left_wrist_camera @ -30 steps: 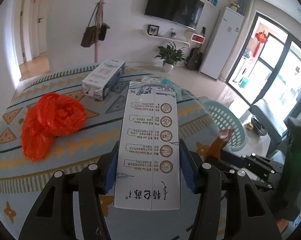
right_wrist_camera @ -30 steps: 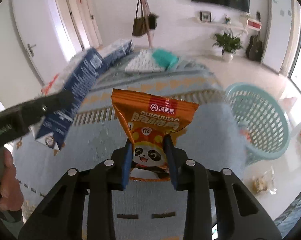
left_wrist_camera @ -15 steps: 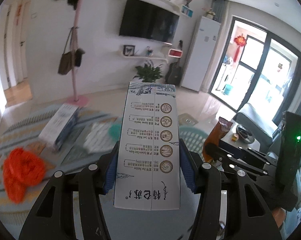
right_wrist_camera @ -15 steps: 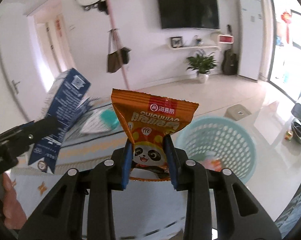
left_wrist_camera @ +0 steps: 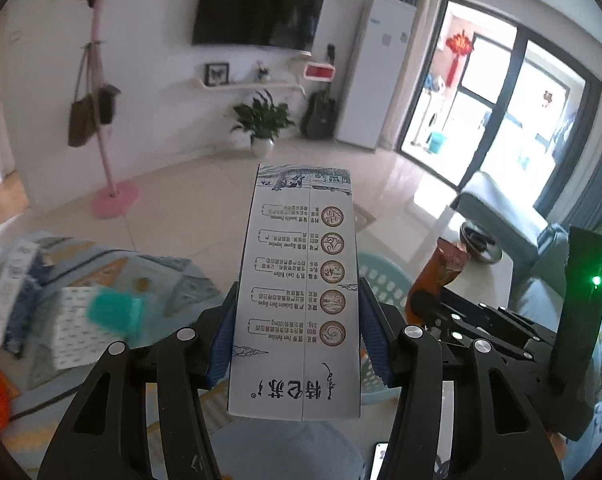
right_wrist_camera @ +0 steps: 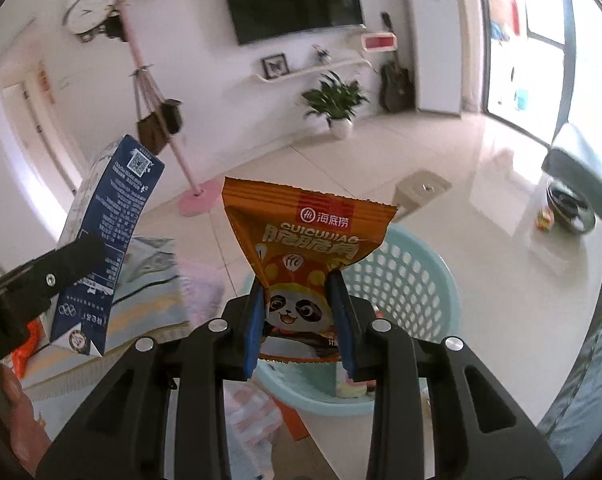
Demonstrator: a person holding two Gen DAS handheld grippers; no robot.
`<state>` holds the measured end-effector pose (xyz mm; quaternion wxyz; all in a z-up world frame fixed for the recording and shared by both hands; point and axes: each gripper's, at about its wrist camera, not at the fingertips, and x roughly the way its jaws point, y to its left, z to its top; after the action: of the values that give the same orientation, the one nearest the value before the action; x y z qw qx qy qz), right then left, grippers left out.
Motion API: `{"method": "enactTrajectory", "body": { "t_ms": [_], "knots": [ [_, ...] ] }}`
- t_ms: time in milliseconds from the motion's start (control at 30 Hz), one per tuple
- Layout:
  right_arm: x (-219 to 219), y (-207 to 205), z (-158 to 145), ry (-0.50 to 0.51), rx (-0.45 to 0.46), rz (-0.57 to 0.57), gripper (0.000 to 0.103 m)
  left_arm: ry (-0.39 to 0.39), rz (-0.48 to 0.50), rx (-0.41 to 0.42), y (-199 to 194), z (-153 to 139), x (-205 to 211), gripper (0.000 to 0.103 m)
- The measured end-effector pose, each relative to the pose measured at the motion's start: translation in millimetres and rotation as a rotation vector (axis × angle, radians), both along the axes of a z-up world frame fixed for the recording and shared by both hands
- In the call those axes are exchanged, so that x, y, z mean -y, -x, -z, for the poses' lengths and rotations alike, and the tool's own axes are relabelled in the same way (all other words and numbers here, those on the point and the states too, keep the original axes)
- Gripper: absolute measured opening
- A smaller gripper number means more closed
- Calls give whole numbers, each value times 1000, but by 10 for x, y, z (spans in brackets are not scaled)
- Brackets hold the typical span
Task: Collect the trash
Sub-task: 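Open both grippers over the blue basket to drop leaflet and snack bag, then grasp the red plastic bag with the left gripper while the right gripper grasps the teal packet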
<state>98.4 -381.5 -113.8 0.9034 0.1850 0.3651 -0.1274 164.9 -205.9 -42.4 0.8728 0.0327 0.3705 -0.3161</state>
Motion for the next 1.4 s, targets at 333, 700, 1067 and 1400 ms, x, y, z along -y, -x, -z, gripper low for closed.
{"method": "enactTrajectory", "body": {
  "t_ms": [333,700,1067,1400],
  "knots": [
    [335,-193,743,-103,-175,53,37,-78,51,-98,-127,504,447,53],
    [434,-95,769,-114,-157,61,66,-72,53,-132,-148,547,532,79],
    [358,169,463,-71,-81,53,75,12,18,-96,80,290,218,81],
    [-138,323,-47,-6,36,-24,75,168,-73,-49,443,-84,-530,81]
  ]
}}
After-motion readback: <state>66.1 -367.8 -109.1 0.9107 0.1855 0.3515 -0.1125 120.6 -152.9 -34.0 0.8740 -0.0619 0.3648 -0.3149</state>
